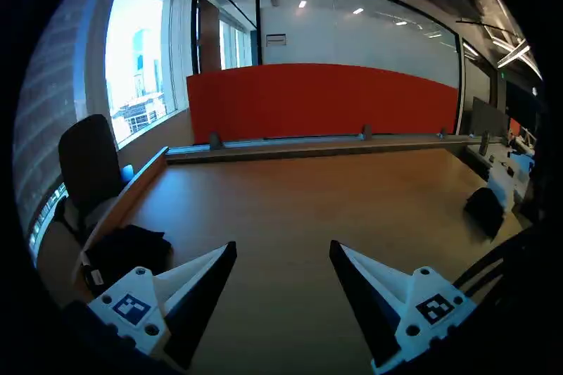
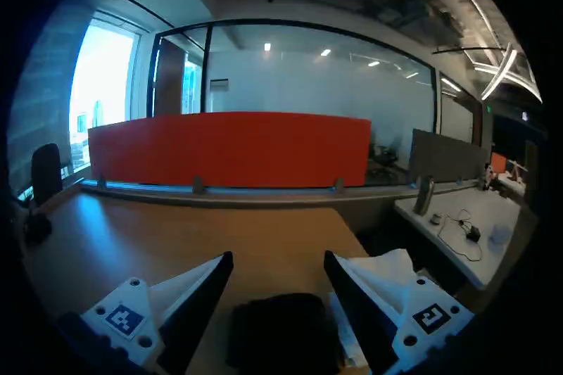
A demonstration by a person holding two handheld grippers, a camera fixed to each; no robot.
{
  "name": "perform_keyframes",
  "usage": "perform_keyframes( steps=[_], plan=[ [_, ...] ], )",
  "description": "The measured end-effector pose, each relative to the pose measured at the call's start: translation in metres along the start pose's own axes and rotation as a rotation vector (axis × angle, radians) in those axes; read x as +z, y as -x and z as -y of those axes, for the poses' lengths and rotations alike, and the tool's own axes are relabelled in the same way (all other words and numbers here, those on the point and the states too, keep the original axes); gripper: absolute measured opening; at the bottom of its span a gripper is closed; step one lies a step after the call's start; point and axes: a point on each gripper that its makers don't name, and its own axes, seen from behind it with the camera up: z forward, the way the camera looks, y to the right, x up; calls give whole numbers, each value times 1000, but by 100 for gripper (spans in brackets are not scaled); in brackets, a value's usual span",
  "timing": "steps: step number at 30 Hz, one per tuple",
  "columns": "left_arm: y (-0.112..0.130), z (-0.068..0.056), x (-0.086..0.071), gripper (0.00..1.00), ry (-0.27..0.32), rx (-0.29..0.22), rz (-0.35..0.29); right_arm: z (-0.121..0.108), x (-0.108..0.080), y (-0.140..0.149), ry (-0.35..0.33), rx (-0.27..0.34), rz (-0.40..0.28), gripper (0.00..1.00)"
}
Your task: Fold towel
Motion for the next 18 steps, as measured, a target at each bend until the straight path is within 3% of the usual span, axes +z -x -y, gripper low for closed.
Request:
perform_keyframes(
  steps=[12, 18],
  plan=[
    [-63, 12, 8, 98, -27, -10, -214, 7, -7, -28, 12, -16, -77, 100],
    [-86, 15, 8, 98, -30, -21, -284, 12, -10, -36, 9, -8, -92, 100]
  ],
)
